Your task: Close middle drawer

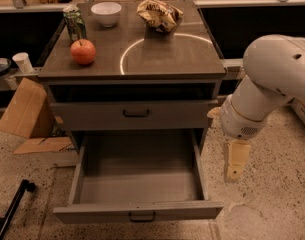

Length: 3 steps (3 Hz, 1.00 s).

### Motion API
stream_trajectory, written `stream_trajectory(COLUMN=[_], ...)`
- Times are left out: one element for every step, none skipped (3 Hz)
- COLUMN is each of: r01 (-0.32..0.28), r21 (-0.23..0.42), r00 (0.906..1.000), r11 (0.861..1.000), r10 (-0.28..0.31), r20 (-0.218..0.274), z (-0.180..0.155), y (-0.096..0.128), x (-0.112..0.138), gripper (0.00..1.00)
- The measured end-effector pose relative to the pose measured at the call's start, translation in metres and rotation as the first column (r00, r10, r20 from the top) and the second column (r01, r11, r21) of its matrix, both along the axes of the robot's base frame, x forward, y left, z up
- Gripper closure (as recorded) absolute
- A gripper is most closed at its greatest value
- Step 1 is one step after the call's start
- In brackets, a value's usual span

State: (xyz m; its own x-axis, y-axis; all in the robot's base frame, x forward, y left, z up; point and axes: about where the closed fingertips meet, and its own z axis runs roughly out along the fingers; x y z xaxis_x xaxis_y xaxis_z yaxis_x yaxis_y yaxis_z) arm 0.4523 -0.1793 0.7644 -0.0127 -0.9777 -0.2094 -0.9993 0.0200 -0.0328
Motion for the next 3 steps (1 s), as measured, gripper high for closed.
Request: stream_trajectory(r01=[-0.025,-0.070,-0.104], r21=[-0.020,-0.025,-0.008], r00=[0.9997,0.9973,0.9935], r11=[0.999,0.997,0.995], r10=[0.025,0.069,0.104], r20=[-0.003,-0.026,-0.047], z=[-0.029,-0.098,-0.153], y=[0.007,0.019,0.030], x=[-0.008,-0.025,-0.037], gripper=[0.00,0.00,0.00])
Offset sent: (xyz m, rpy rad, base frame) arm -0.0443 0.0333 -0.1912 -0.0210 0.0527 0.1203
